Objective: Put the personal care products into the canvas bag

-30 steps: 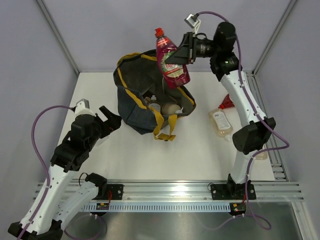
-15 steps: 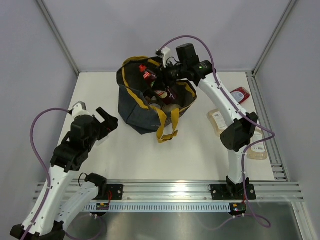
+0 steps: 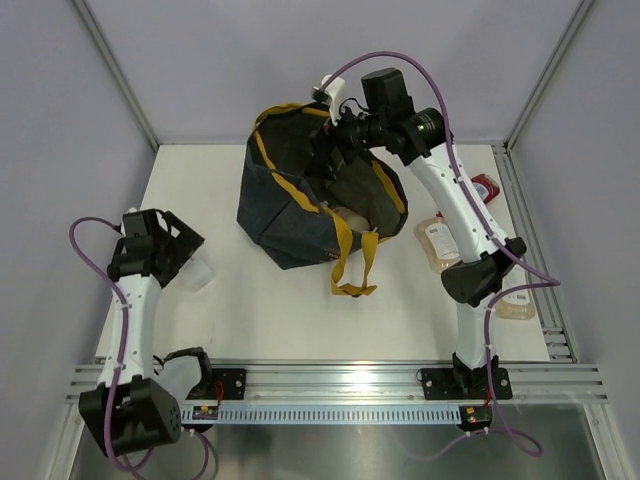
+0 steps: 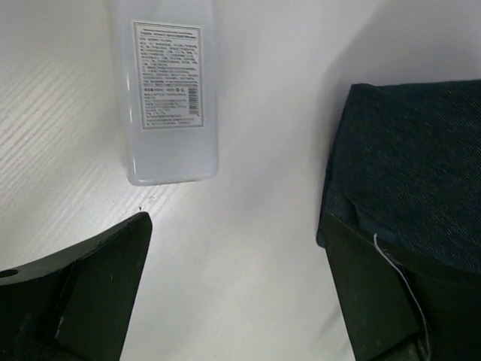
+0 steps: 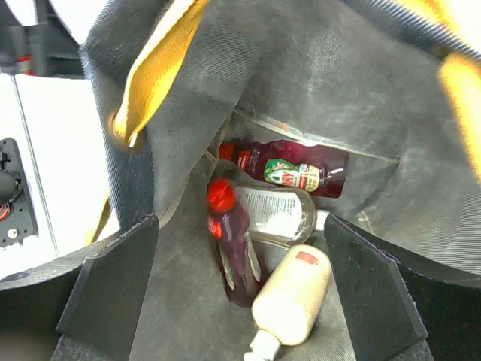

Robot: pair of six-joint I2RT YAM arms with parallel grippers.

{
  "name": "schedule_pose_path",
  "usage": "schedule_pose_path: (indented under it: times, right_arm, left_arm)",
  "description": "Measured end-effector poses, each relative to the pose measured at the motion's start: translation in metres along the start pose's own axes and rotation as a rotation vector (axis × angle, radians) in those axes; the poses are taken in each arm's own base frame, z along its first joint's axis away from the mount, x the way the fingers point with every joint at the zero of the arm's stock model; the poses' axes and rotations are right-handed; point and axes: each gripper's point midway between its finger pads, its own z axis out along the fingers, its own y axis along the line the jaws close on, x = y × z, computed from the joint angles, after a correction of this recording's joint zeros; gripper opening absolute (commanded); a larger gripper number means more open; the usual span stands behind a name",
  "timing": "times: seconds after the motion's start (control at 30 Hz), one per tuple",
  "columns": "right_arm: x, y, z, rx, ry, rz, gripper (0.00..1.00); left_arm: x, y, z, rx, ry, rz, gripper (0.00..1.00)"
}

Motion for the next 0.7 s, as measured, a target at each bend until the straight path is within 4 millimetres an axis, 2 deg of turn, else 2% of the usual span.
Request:
schedule_pose_path:
  times: [0.17,0.27,0.33,0.43,0.5,0.57,0.7]
  right_arm:
    - [-0.006,0.015,-0.028,-0.024,-0.005,-0.039,0.99]
    - [-0.002,0.026,-0.057,-0.053,-0.016,-0.031,0.99]
    - [0.004,0.026,-0.078,-0.056,-0.029,-0.014,1.00]
    - [0.028,0.019,-0.110,-0.038,-0.029,0.048,1.00]
    - [0.045,0.015,-0.121,-0.027,-0.020,0.084,0.99]
    - [0.066,0.017,-0.124,-0.040,0.001,0.122,0.99]
    - [0.099,0.027,-0.117,-0.092,0.045,0.181,1.00]
  left_arm:
    - [-0.010,0.025,0.037,-0.091,0.060,-0.057,0.99]
    - [-0.009,0.045,0.061,-0.151,0.119,-0.080,0.99]
    - [-0.004,0.056,0.072,-0.182,0.164,-0.087,0.99]
    - [0.001,0.067,0.085,-0.213,0.220,-0.077,0.99]
    - [0.000,0.068,0.091,-0.221,0.251,-0.066,0.99]
    - [-0.005,0.064,0.098,-0.219,0.263,-0.051,0.99]
    - [-0.018,0.051,0.106,-0.206,0.255,-0.014,0.99]
